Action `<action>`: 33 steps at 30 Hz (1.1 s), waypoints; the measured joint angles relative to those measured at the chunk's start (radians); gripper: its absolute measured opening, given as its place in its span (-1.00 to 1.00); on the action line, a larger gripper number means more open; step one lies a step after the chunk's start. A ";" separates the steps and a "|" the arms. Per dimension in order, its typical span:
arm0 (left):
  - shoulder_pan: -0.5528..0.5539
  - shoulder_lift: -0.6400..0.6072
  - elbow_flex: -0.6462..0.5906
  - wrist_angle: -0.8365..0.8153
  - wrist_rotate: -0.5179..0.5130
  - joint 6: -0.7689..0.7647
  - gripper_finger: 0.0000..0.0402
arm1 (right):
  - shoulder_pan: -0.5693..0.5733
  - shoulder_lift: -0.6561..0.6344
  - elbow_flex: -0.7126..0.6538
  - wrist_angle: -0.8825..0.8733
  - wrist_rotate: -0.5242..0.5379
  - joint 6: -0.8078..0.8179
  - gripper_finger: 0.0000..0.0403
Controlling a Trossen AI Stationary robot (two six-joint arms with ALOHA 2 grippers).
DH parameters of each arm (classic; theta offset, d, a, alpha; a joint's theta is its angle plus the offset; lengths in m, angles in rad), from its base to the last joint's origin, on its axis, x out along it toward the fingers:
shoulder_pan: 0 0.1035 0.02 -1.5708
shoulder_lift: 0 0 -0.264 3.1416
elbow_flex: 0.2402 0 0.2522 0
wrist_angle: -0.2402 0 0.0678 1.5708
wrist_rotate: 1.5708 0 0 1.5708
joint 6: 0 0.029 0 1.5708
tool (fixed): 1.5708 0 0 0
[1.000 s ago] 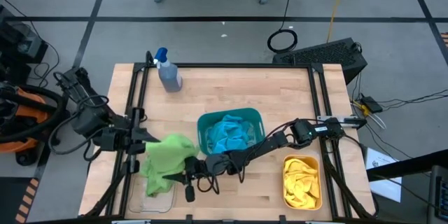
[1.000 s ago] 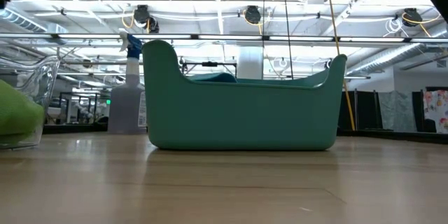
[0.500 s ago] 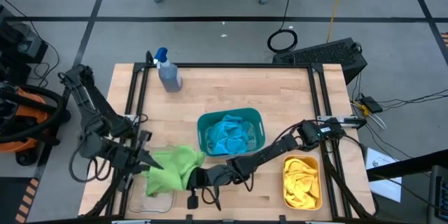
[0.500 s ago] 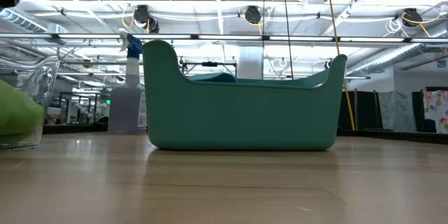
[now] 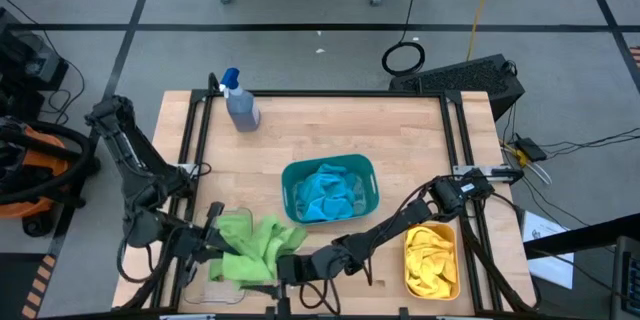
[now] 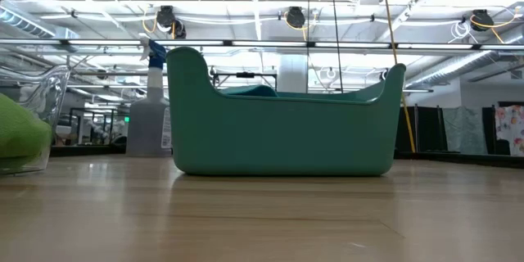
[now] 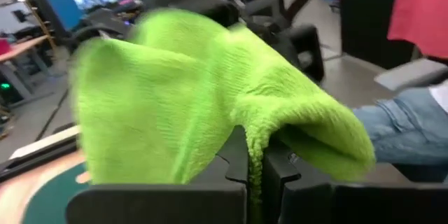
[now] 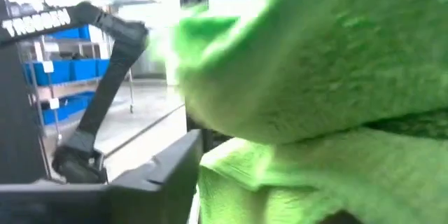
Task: Sort microfiber towel by color & place in baskets
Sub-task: Put the green microfiber towel into the transparent bin
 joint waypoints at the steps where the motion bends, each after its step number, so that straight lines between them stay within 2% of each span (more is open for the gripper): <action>1: 0.000 0.009 0.000 0.000 0.008 0.000 -0.97 | 0.001 0.000 0.000 0.010 0.002 0.002 0.10; 5: 0.000 0.034 0.000 0.002 0.009 0.000 -0.97 | 0.001 0.000 0.000 0.008 -0.004 0.037 0.38; 8: 0.000 0.048 0.000 0.004 0.028 0.001 -0.97 | -0.001 0.001 0.000 0.004 -0.011 0.056 0.52; 12: 0.000 0.075 0.001 -0.003 0.076 0.001 -0.97 | -0.017 0.003 -0.001 0.014 0.014 0.061 0.58; 15: 0.000 0.095 -0.002 -0.008 0.127 0.001 -0.97 | -0.029 0.002 0.000 0.025 0.059 0.058 0.54; 20: 0.000 0.108 -0.001 -0.007 0.135 0.001 -0.97 | -0.028 0.002 0.000 0.016 0.055 0.056 0.24; 26: 0.000 0.106 0.000 -0.004 0.117 0.008 -0.91 | -0.030 0.002 0.000 0.003 0.054 0.028 -0.46; 30: -0.017 0.106 0.000 -0.003 0.117 0.001 -0.68 | -0.026 0.002 0.000 -0.011 0.052 0.002 -0.90; 33: -0.032 0.106 0.000 0.014 0.115 0.001 -0.39 | -0.027 0.002 0.000 -0.011 0.051 -0.002 -0.91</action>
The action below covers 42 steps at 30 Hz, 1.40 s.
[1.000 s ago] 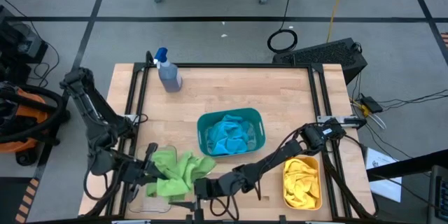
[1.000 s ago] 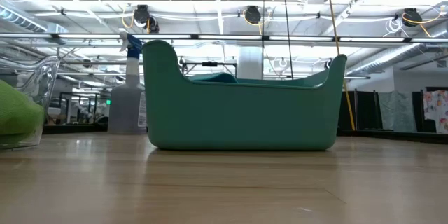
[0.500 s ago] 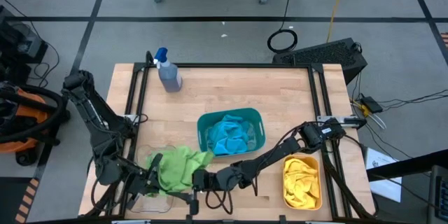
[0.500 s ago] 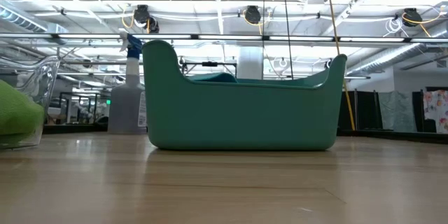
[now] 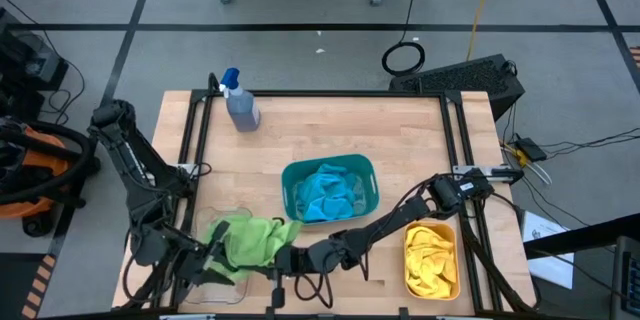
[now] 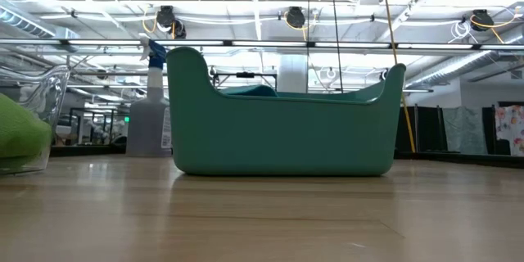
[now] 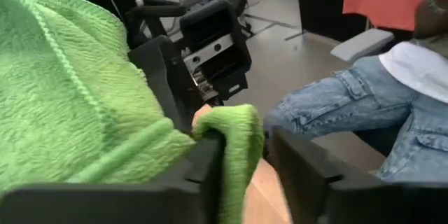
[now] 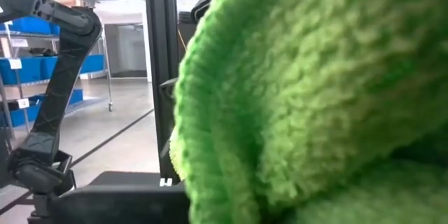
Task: Sort microfiber towel by color & place in baskets
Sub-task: Put the green microfiber towel into the transparent bin
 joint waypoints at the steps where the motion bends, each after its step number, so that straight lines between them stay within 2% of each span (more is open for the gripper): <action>1: -0.001 0.000 0.000 0.002 -0.003 -0.001 -0.28 | 0.000 0.000 0.000 0.001 0.001 0.003 -0.89; 5: -0.008 0.000 0.000 -0.017 -0.003 -0.026 0.13 | 0.000 -0.022 0.000 -0.051 0.007 -0.003 -0.88; 9: -0.041 -0.010 0.001 -0.051 -0.018 -0.038 0.35 | -0.002 -0.085 0.000 -0.192 0.033 -0.024 -0.96; 11: -0.060 -0.031 0.002 -0.084 -0.045 -0.086 0.38 | 0.000 -0.120 0.000 -0.268 0.050 -0.034 -0.97; 16: -0.122 -0.111 0.002 -0.218 -0.205 -0.242 0.39 | 0.012 -0.194 0.001 -0.407 0.061 -0.038 -0.94; 20: -0.167 -0.156 0.002 -0.244 -0.341 -0.262 0.39 | 0.021 -0.196 0.001 -0.436 0.051 -0.071 -0.94; 23: -0.198 -0.176 0.002 -0.248 -0.488 -0.262 0.39 | 0.020 -0.164 0.000 -0.402 0.043 -0.065 -0.94; 26: -0.232 -0.198 0.002 -0.248 -0.650 -0.262 0.39 | 0.005 -0.111 0.000 -0.313 -0.021 -0.058 -0.94; 28: -0.253 -0.210 0.002 -0.250 -0.715 -0.261 0.39 | -0.010 -0.072 0.000 -0.231 -0.060 -0.017 -0.94; 32: -0.273 -0.213 0.002 -0.254 -0.794 -0.260 0.39 | -0.048 -0.011 0.000 -0.201 -0.055 0.132 -0.94; 36: -0.272 -0.213 0.002 -0.284 -0.821 -0.262 0.39 | -0.087 0.044 0.000 -0.191 -0.071 0.201 -0.94; 42: -0.267 -0.212 0.001 -0.288 -0.824 -0.261 0.39 | -0.116 0.083 0.000 -0.092 -0.212 0.205 -0.94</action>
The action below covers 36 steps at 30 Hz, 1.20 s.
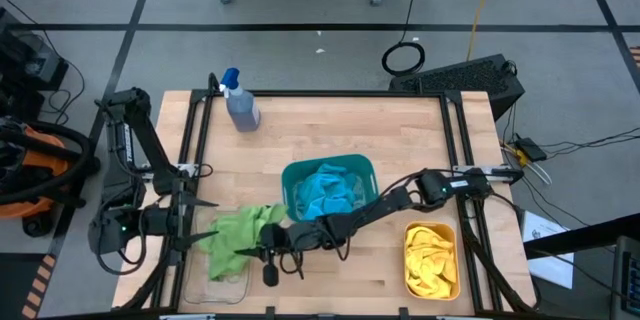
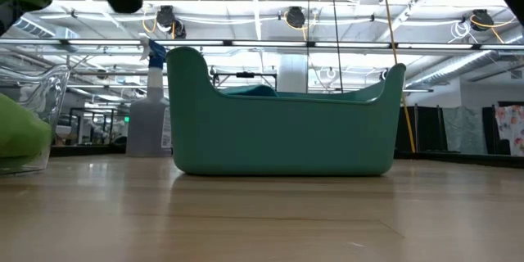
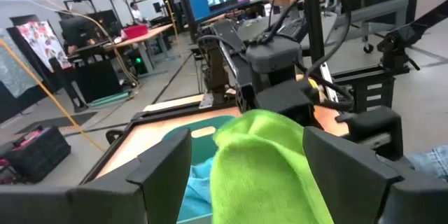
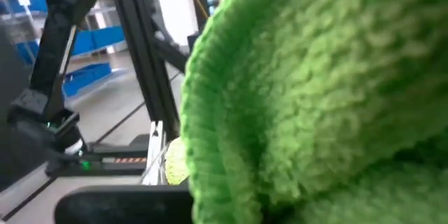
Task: Sort microfiber towel by color & place in baskets
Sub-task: Put the green microfiber towel into the transparent bin
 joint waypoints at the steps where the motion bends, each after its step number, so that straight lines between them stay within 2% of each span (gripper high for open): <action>1: 0.000 0.000 0.000 0.000 0.000 0.000 0.39 | -0.002 0.006 0.000 0.000 -0.006 -0.001 -0.94; 5: 0.000 0.000 0.000 0.001 -0.008 0.000 0.39 | -0.002 0.033 0.000 0.028 -0.022 0.002 -0.93; 8: 0.000 0.000 0.000 0.003 -0.008 0.000 0.39 | -0.002 0.050 0.000 0.122 -0.054 -0.007 -0.93; 13: 0.000 0.000 -0.001 0.004 -0.008 -0.002 0.39 | -0.006 0.111 0.079 0.133 -0.048 -0.006 -0.93; 18: 0.000 0.003 -0.001 -0.078 0.005 -0.172 0.39 | -0.015 0.167 0.184 0.040 -0.050 -0.008 -0.93; 23: 0.000 0.019 -0.002 -0.265 0.153 -0.431 0.39 | -0.017 0.168 0.232 -0.068 -0.049 -0.030 -0.93; 27: 0.000 0.047 -0.002 -0.357 0.238 -0.596 0.39 | -0.016 0.168 0.234 -0.054 -0.050 -0.072 -0.93; 32: 0.019 0.119 -0.002 -0.378 0.268 -0.653 0.39 | -0.016 0.168 0.234 -0.046 -0.050 -0.078 -0.93; 36: 0.050 0.169 -0.002 -0.376 0.350 -0.656 0.39 | -0.016 0.168 0.234 -0.027 -0.050 -0.096 -0.93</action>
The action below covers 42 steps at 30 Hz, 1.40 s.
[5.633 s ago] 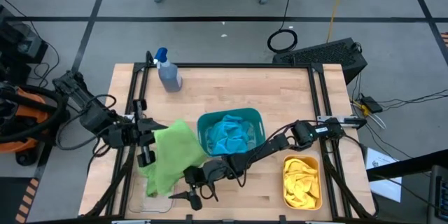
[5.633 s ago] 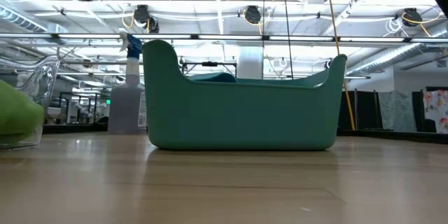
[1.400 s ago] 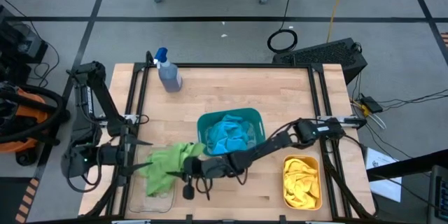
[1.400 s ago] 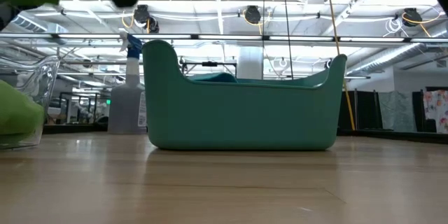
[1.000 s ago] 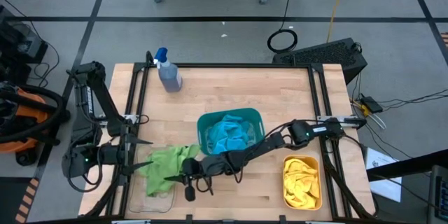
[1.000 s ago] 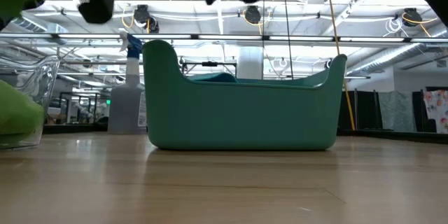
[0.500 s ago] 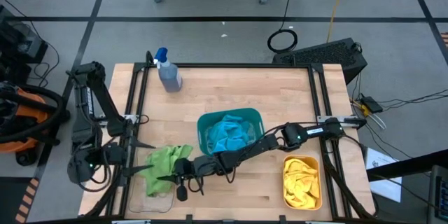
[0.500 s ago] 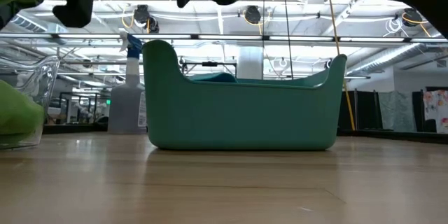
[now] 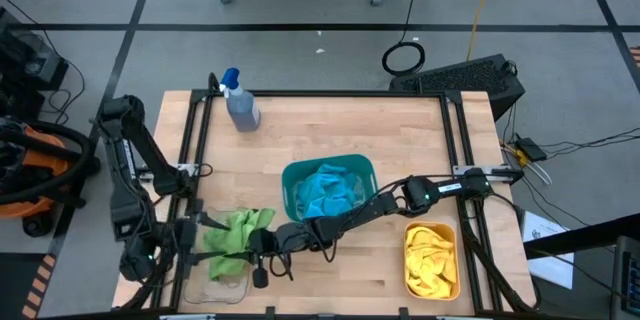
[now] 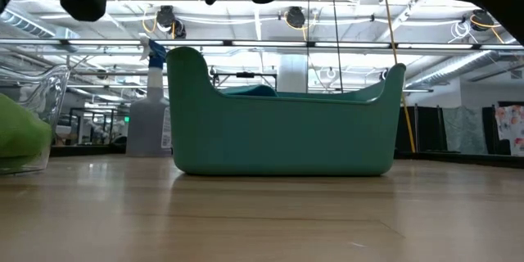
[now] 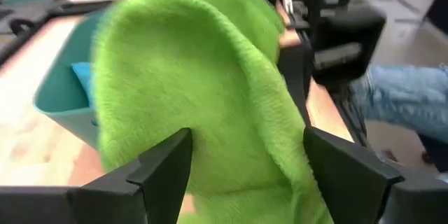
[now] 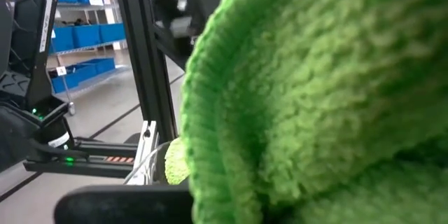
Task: Sort microfiber towel by color & place in baskets
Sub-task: Put the green microfiber towel into the transparent bin
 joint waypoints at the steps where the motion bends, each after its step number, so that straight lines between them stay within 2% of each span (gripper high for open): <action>1: 0.007 0.012 0.000 0.005 0.017 -0.003 0.39 | 0.000 0.000 0.000 0.006 0.000 -0.005 -0.93; 9: 0.028 0.067 0.000 0.051 0.067 -0.008 0.39 | 0.004 0.002 -0.002 -0.001 -0.008 -0.052 -0.93; 14: 0.037 0.071 0.000 0.063 0.022 0.003 0.39 | 0.002 0.002 -0.002 -0.002 -0.012 -0.059 -0.93; 20: 0.089 0.085 0.000 0.107 0.042 0.064 0.34 | 0.001 0.002 -0.002 -0.009 -0.025 -0.068 -0.93; 24: 0.095 0.111 0.000 0.200 0.056 0.175 0.03 | 0.003 0.002 -0.002 -0.013 -0.031 -0.068 -0.92; 30: 0.096 0.125 0.000 0.237 0.089 0.239 -0.82 | 0.004 0.002 -0.002 -0.019 -0.034 -0.068 -0.83; 31: 0.096 0.123 0.000 0.237 0.089 0.238 -0.89 | 0.004 0.002 -0.002 -0.019 -0.034 -0.074 -0.80; 35: 0.082 0.105 0.003 0.227 0.096 0.239 -0.89 | 0.010 -0.008 0.000 -0.057 -0.027 -0.068 -0.61; 42: 0.019 -0.006 0.003 0.167 0.105 0.197 -0.93 | 0.005 -0.108 0.003 -0.345 -0.002 0.014 -0.14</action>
